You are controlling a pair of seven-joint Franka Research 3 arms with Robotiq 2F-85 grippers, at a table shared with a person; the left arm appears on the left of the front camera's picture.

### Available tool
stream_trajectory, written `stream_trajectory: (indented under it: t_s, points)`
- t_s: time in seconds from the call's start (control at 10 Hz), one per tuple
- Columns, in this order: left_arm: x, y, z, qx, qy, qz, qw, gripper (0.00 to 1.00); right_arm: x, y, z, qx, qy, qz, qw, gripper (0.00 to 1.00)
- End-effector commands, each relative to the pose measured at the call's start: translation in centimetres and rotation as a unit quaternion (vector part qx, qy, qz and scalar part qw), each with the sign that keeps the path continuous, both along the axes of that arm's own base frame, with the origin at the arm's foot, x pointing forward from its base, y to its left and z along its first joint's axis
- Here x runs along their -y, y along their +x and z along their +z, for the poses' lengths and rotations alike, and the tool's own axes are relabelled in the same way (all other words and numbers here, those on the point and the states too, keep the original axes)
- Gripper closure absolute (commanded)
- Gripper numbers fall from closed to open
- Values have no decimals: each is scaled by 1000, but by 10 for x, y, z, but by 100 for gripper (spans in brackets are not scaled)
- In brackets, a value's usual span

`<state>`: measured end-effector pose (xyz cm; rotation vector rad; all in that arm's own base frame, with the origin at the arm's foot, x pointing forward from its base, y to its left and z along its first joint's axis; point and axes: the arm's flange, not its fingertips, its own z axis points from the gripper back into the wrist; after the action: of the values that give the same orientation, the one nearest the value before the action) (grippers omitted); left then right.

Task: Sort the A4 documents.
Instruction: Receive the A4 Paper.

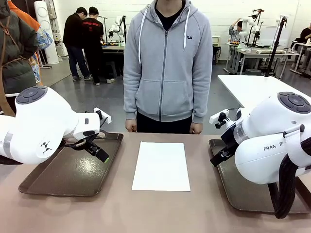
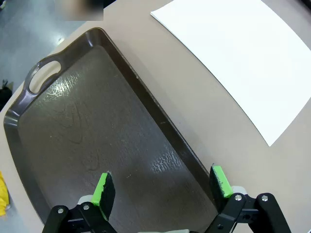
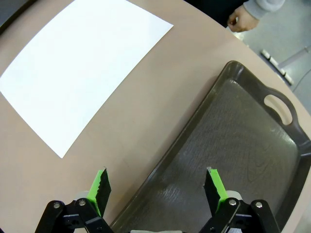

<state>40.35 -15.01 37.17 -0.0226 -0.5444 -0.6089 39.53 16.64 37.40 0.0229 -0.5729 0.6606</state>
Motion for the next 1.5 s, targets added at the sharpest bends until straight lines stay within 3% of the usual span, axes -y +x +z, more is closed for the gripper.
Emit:
stream_trajectory:
  t_s: [0.0,0.3,0.7,1.1,1.4]
  points:
    - [0,0,0,0,0,0,1000,0,0,0,0,0,0,0,1000,0]
    - [-10,-10,10,1,-13,-22,1000,0,7,-5,11,10,6,2,1000,0]
    - [-65,-58,83,36,-78,-1,996,0,87,-29,82,49,111,-4,993,0]
    - [-108,-93,129,63,-147,-10,987,0,153,-75,124,96,169,-14,981,0]
    - [-129,-106,137,68,-196,-5,978,0,169,-91,139,124,194,-15,973,0]
